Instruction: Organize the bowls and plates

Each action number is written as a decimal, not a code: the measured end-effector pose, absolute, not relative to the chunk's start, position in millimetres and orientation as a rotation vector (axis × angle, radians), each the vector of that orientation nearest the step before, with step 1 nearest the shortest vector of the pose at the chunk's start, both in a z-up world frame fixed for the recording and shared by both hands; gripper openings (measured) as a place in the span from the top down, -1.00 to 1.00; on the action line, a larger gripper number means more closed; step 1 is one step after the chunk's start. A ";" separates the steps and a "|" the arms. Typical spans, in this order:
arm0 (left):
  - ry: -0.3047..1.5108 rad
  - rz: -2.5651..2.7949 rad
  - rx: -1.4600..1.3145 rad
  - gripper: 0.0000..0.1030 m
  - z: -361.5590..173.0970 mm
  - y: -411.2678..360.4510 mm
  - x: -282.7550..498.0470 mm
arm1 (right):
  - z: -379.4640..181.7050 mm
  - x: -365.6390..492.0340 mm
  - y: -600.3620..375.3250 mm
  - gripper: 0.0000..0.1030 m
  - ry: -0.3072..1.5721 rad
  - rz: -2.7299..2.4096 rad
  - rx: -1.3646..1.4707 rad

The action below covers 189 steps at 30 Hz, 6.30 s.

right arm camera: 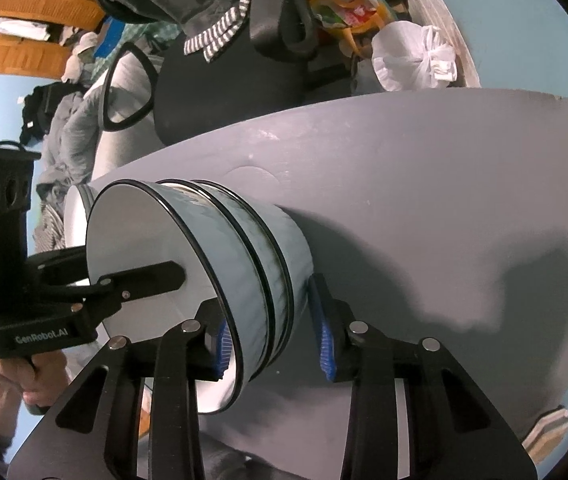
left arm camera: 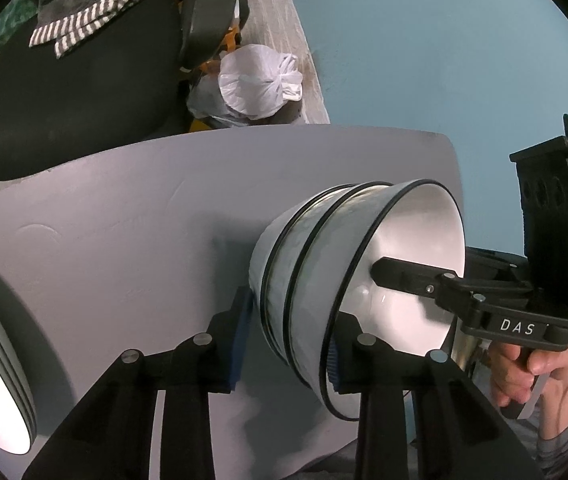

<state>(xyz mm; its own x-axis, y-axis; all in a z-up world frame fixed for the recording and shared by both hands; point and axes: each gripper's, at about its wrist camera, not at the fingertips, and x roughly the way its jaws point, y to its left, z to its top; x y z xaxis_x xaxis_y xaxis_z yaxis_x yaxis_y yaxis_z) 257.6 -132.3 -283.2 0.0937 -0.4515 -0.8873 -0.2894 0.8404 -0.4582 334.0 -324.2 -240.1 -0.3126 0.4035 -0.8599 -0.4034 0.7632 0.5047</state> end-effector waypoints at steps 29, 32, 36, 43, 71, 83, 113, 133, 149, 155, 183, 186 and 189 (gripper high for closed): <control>1.533 -0.094 -0.565 0.51 -276.4 -141.8 256.0 | -231.1 324.3 -316.6 0.60 1.717 0.699 -0.122; 1.536 -0.091 -0.559 0.51 -275.7 -142.1 254.4 | -231.4 320.1 -317.6 0.61 1.728 0.697 -0.112; 1.537 -0.091 -0.560 0.51 -273.2 -139.6 248.5 | -230.0 314.4 -315.8 0.61 1.735 0.691 -0.102; 1.539 -0.087 -0.573 0.51 -267.9 -129.8 226.5 | -221.9 302.9 -305.1 0.62 1.732 0.694 -0.123; 1.525 -0.002 -0.615 0.54 -277.9 -94.9 164.8 | -232.5 237.0 -235.3 0.66 1.735 0.752 -0.225; 1.542 -0.045 -0.686 0.42 -287.2 -91.8 171.3 | -244.3 245.6 -236.4 0.55 1.768 0.749 -0.158; 1.502 -0.002 -0.634 0.57 -255.4 -78.9 158.3 | -234.5 232.7 -225.9 0.63 1.740 0.720 -0.197; 1.412 0.068 -0.622 0.58 -197.4 -27.3 130.2 | -182.0 214.1 -175.8 0.64 1.667 0.792 -0.236; 1.390 0.172 -0.664 0.57 -209.7 66.0 101.2 | -180.1 195.2 -78.8 0.64 1.633 0.864 -0.298; 1.417 0.179 -0.674 0.58 -225.1 91.4 97.4 | -197.1 191.8 -51.2 0.64 1.664 0.855 -0.302; 1.409 0.188 -0.602 -0.06 -220.3 97.4 96.9 | -205.0 186.2 -32.0 0.13 1.650 0.779 -0.291; 1.380 0.219 -0.618 -0.11 -209.5 100.3 88.2 | -192.7 184.9 -34.6 -0.08 1.591 0.778 -0.313; 1.331 0.251 -0.649 -0.21 -195.5 99.0 79.5 | -176.6 185.7 -39.1 -0.09 1.534 0.764 -0.327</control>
<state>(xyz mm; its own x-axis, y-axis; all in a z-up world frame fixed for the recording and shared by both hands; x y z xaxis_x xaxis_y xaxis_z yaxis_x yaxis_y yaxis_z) 79.5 99.0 -195.5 0.2422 -0.1898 -0.9515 -0.5230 0.8004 -0.2929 185.7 -39.1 -176.6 -0.1318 0.2381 -0.9623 -0.6242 0.7342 0.2671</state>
